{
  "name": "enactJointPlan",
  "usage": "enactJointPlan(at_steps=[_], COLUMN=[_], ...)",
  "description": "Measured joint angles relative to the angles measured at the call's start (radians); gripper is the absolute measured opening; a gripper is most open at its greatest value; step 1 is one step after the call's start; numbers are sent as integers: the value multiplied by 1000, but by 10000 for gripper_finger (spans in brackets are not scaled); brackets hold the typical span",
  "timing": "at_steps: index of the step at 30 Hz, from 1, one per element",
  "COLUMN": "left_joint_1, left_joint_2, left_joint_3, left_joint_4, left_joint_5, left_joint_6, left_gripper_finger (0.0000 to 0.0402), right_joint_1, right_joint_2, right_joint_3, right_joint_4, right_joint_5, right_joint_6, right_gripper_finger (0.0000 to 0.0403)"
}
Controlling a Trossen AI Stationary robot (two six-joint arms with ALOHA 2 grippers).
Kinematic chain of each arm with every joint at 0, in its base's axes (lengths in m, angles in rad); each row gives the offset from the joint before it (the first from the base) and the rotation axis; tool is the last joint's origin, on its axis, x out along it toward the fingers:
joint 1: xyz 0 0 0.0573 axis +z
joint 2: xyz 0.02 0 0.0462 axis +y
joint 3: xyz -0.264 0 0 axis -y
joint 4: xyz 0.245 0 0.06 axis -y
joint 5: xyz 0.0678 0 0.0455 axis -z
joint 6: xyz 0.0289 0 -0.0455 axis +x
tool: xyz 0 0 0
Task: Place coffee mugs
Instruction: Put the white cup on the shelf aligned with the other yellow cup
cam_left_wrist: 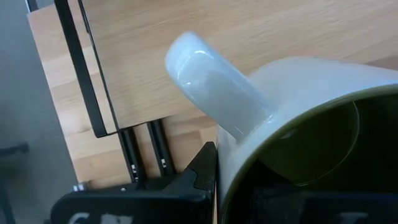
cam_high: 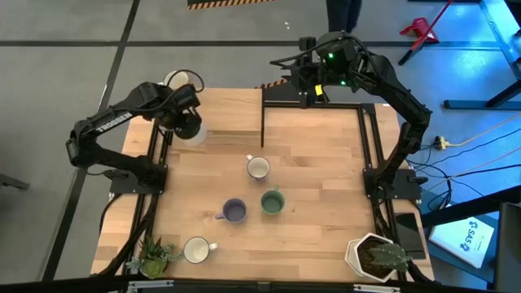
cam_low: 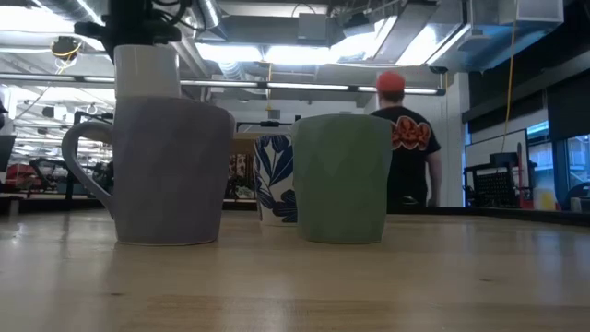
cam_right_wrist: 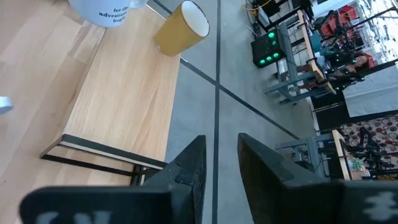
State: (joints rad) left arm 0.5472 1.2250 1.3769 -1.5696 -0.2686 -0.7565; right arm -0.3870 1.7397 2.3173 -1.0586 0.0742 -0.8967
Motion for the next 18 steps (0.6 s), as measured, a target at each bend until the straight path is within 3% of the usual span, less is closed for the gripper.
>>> enactJointPlan(at_steps=[18], left_joint_1=[83], left_joint_2=[-1], left_joint_3=[0], left_joint_4=[-1], left_joint_5=[7], left_joint_6=[111], left_gripper_finger=[15], right_joint_1=[0], right_joint_2=[0], right_joint_3=[0], right_joint_4=[-8], right_joint_5=[0], right_joint_6=[0], right_gripper_finger=[85])
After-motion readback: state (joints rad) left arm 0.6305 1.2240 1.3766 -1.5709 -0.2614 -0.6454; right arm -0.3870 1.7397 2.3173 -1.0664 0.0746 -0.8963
